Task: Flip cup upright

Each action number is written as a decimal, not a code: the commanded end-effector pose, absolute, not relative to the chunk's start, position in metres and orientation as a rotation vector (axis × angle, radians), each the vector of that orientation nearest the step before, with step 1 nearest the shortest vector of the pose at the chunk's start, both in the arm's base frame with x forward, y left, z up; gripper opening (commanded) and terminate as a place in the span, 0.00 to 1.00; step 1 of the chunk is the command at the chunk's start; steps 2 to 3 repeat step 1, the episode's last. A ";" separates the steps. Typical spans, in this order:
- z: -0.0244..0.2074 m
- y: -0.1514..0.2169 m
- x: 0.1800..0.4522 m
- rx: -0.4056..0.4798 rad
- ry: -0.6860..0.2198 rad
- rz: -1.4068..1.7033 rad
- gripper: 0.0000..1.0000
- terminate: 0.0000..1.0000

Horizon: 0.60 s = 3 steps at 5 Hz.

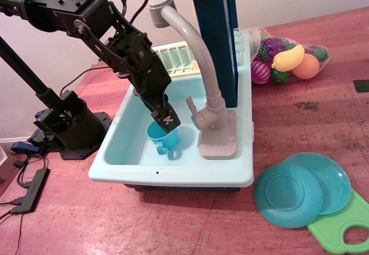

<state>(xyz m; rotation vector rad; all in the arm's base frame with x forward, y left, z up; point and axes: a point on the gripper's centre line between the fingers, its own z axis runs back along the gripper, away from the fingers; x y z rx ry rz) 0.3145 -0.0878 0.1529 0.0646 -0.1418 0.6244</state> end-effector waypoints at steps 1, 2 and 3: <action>0.166 -0.085 0.318 0.044 -0.174 0.629 1.00 1.00; 0.166 -0.085 0.318 0.044 -0.174 0.629 1.00 1.00; 0.166 -0.085 0.318 0.044 -0.174 0.629 1.00 1.00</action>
